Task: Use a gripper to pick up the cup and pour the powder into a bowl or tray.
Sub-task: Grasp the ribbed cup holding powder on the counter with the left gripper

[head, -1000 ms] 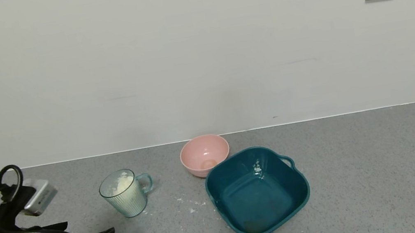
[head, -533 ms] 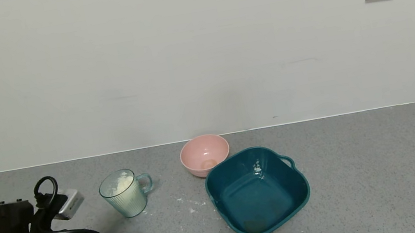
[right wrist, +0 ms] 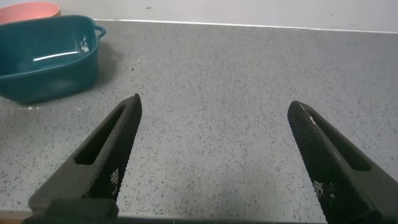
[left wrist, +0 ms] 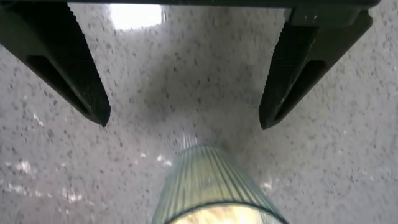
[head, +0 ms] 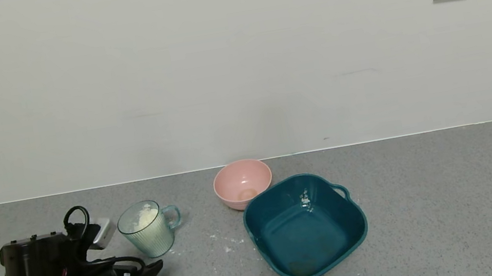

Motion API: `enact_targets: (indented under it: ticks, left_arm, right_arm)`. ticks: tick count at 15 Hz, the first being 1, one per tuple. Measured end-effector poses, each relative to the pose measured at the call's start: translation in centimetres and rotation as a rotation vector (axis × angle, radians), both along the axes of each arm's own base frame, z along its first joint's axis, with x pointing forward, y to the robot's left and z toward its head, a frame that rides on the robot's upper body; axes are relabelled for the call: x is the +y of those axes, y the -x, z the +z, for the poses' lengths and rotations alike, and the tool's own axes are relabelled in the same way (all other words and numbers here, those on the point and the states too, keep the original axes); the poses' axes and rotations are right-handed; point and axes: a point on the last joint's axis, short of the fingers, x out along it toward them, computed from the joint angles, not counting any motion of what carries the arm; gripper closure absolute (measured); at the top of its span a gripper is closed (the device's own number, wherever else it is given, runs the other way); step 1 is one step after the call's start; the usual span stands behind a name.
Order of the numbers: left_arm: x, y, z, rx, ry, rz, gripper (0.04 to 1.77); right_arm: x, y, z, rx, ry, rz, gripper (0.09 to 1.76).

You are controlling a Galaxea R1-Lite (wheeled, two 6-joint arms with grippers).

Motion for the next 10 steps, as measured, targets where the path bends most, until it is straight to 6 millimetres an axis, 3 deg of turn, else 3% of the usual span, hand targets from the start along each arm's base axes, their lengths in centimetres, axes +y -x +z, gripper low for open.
enact_targets:
  ticks: [10]
  left_arm:
    - [0.1,-2.4,-3.7,-0.230,0.003,0.005,0.09]
  right_arm:
    - [0.0,0.0,0.0,0.000,0.000,0.000,0.14]
